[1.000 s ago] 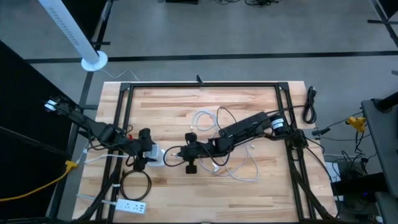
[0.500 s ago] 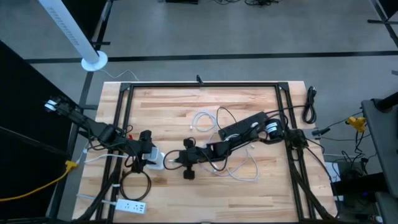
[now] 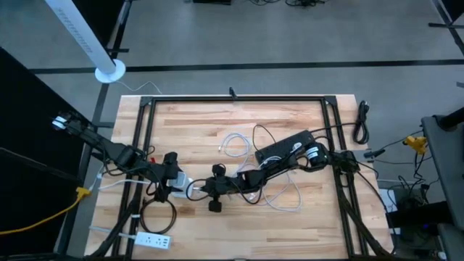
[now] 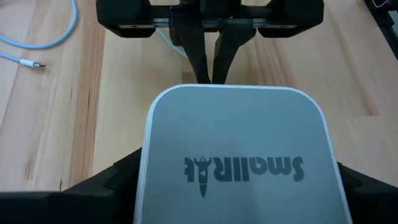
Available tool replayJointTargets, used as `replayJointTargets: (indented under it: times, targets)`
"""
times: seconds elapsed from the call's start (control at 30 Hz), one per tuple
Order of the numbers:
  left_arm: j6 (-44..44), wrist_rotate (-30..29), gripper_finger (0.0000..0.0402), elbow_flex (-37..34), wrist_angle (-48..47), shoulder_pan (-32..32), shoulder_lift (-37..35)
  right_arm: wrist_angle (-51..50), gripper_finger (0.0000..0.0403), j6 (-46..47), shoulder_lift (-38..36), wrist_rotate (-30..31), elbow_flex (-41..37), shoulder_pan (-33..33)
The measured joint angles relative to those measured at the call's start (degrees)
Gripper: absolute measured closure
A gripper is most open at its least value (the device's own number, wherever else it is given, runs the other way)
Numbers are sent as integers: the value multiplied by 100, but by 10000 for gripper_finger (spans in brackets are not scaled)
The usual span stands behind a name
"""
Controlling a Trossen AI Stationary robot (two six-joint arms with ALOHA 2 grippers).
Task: Insert USB
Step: Insert the white charger cable into the top white outlet extension
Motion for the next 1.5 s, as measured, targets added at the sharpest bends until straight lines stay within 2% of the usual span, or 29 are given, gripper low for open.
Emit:
replayJointTargets:
  times: [0.63, 1.2, 1.5]
  targets:
    - [-62, 20, 125, -9, -68, 2, 0, 15, 403, 134, 210, -147, 105, 24]
    - [-101, 31, 125, -13, -56, -4, -2, -356, 403, -410, 321, 447, 378, 56]
    - [-78, 39, 125, -13, -55, -4, 0, -293, 403, -450, 295, 494, 378, 72]
